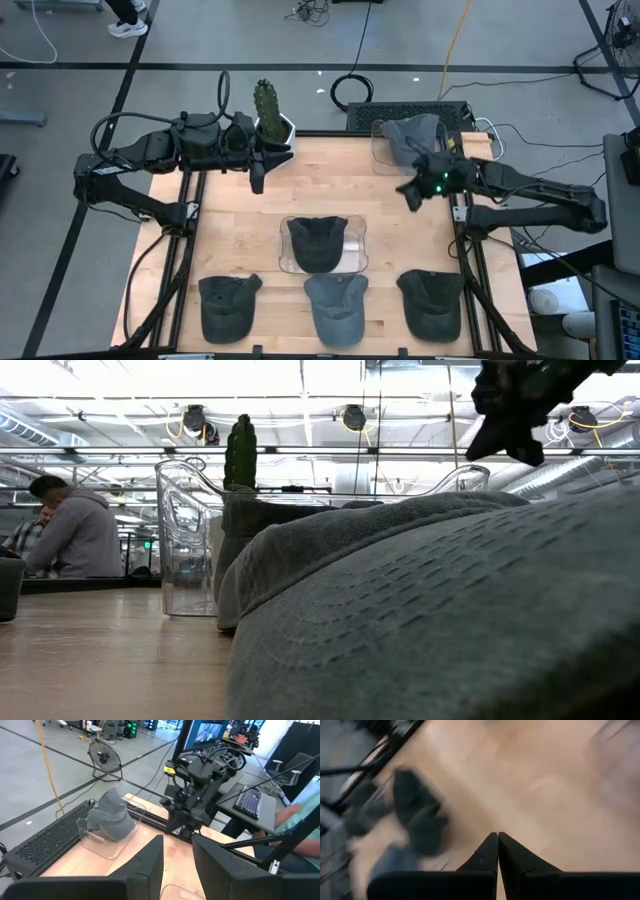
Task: Pick & Place hat
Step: Put the right black cap into the bottom transparent bin
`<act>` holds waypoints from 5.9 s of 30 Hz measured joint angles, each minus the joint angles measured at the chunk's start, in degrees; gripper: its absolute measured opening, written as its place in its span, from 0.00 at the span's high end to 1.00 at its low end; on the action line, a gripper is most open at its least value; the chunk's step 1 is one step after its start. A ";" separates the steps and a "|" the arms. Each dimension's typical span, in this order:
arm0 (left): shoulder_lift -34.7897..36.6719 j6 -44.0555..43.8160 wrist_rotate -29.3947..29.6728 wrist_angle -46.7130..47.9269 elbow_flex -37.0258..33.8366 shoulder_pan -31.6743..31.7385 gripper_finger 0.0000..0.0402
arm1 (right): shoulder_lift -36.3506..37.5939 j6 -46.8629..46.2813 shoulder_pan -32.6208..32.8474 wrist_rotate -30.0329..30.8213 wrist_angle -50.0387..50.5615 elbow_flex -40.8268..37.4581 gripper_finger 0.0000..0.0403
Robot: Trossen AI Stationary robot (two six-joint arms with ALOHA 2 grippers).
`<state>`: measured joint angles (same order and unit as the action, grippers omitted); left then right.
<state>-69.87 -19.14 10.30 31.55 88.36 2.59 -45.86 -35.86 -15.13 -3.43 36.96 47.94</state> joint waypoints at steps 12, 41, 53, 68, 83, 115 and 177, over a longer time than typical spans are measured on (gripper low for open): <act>0.00 2.13 -1.48 -3.08 0.00 0.00 0.72 | -4.97 -26.28 15.44 -12.87 9.28 -0.02 1.00; 0.83 -20.53 -7.42 28.93 0.00 -11.62 0.72 | -8.14 -29.37 46.34 -9.60 10.07 -0.07 1.00; -0.47 -37.03 0.29 33.79 0.00 -24.17 0.72 | -8.11 -23.30 47.12 -7.01 10.02 -0.07 1.00; -0.37 -37.49 3.96 33.75 -0.02 -24.87 0.72 | -8.11 -23.90 47.12 -7.49 7.70 -0.07 1.00; -0.37 -29.15 1.26 33.83 -0.02 -24.00 0.72 | -8.09 -26.06 47.12 -13.16 2.12 -0.07 0.98; -1.01 -33.43 -2.14 22.01 0.00 -31.19 0.72 | -9.42 -38.09 57.01 -19.04 -25.07 -6.21 0.79; -0.08 -9.01 2.70 -13.15 0.00 -16.94 0.72 | -32.99 -17.48 55.79 -1.38 35.76 29.47 0.59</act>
<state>-69.95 -28.15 12.99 18.40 88.36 -14.35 -78.85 -53.34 40.66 -4.81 72.72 77.41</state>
